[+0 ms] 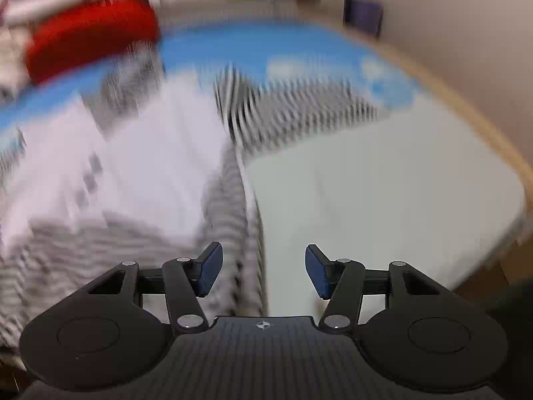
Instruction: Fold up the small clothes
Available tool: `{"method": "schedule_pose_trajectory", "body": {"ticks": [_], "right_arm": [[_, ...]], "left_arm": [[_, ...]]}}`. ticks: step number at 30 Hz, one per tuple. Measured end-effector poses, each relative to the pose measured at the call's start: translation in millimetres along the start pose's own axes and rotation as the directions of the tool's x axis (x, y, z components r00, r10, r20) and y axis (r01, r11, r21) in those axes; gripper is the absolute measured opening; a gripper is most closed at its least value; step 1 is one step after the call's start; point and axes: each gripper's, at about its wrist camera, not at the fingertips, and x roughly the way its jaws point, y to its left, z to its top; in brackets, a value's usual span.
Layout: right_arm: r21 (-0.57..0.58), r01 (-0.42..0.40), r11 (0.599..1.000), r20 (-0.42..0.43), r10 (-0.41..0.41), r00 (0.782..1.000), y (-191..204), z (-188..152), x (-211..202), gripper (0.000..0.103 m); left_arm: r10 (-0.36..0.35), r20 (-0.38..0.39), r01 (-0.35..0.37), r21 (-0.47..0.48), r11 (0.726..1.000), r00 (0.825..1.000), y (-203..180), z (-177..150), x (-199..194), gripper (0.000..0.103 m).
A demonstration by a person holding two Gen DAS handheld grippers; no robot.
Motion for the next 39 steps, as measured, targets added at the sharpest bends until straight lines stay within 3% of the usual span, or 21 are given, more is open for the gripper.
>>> {"method": "schedule_pose_trajectory", "body": {"ticks": [2,6,9,12,22,24,27,29,32,39], "right_arm": [[0.014,-0.029,0.999,0.107,0.028,0.994,0.4,17.8,-17.4,0.058],[0.004,-0.069,0.998,0.226,0.066,0.972,-3.5,56.5,-33.7,0.065],[-0.019,-0.109,0.994,0.278,0.11,0.954,0.0,87.3,-38.6,0.069],[-0.06,-0.142,0.988,0.302,0.153,0.941,9.3,112.7,-37.5,0.069],[-0.176,-0.216,0.96,0.264,0.257,0.93,68.4,152.9,-27.9,0.069],[-0.181,-0.237,0.955,0.251,0.278,0.927,82.3,156.6,-25.5,0.069],[-0.196,-0.247,0.949,0.228,0.289,0.93,106.7,163.3,-15.7,0.069],[-0.206,-0.255,0.945,0.219,0.299,0.929,122.9,167.8,-9.1,0.069],[-0.216,-0.286,0.934,0.21,0.33,0.92,142.5,175.2,4.0,0.067],[-0.275,-0.337,0.9,0.203,0.397,0.895,167.8,183.6,39.5,0.052]], "left_arm": [[0.008,0.064,-0.008,0.0,1.0,0.998,-0.7,4.3,-8.3,0.079],[0.026,0.158,-0.025,-0.009,1.0,0.987,-5.1,14.0,-17.3,0.082],[0.058,0.271,-0.063,0.012,0.998,0.961,-12.2,18.1,-27.6,0.085],[0.09,0.34,-0.108,0.035,0.993,0.936,-19.5,21.3,-33.1,0.085],[0.134,0.363,-0.129,-0.038,0.991,0.922,-13.6,37.6,-31.1,0.084],[0.157,0.373,-0.141,-0.07,0.988,0.914,-10.2,42.1,-32.8,0.081],[0.188,0.382,-0.163,-0.098,0.982,0.905,-8.6,48.1,-33.7,0.063],[0.217,0.37,-0.189,-0.111,0.976,0.903,-8.8,52.2,-30.4,0.044],[0.26,0.33,-0.23,-0.129,0.965,0.907,-8.6,58.7,-22.2,0.029],[0.309,0.289,-0.277,-0.144,0.95,0.906,-13.5,70.9,-9.8,0.027]]}}
